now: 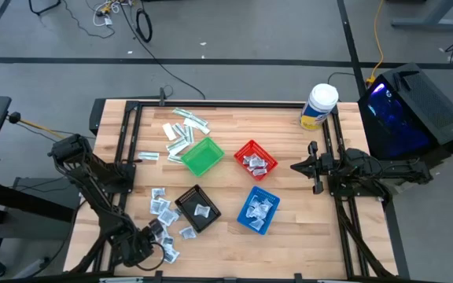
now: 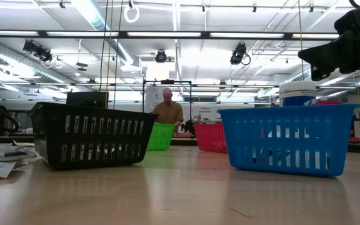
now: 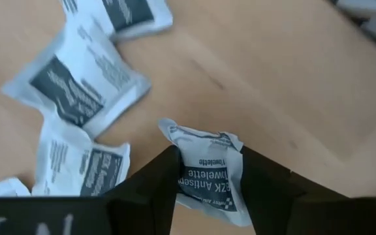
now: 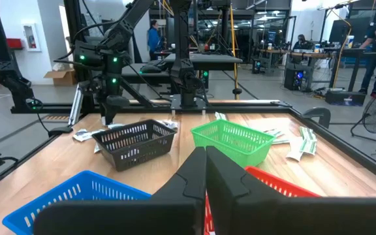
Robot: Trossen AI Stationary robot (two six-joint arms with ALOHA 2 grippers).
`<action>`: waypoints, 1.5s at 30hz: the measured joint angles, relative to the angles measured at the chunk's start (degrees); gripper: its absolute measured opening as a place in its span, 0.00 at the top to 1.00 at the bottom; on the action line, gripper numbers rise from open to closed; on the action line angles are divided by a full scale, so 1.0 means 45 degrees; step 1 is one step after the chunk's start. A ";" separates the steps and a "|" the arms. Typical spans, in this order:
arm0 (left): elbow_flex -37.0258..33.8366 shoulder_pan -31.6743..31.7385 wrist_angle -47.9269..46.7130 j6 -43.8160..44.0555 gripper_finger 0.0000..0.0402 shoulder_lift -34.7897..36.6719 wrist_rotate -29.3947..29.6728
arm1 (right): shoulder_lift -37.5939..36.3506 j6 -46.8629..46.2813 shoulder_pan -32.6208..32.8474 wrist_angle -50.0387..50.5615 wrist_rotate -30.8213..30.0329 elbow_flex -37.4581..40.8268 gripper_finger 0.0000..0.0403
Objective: Pick & Place First Aid Supplies
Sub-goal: Put the black towelette pack into the black bin
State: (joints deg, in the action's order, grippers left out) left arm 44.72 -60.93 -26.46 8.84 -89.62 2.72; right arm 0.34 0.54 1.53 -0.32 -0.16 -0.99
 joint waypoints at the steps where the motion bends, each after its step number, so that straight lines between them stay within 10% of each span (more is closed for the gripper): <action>1: 0.0099 0.0000 -0.0031 0.0000 0.60 0.0000 0.0000 | 0.0000 0.0000 0.0001 0.0000 0.0002 0.0000 0.97; 45: 0.4661 0.6162 -0.3802 -0.4366 0.60 0.0005 0.0151 | 0.0000 -0.0005 0.0003 0.0000 0.0000 0.0000 0.97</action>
State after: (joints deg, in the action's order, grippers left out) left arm 65.70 -33.20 -43.57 -10.81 -89.60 3.40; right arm 0.34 0.51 1.54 -0.32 -0.16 -0.99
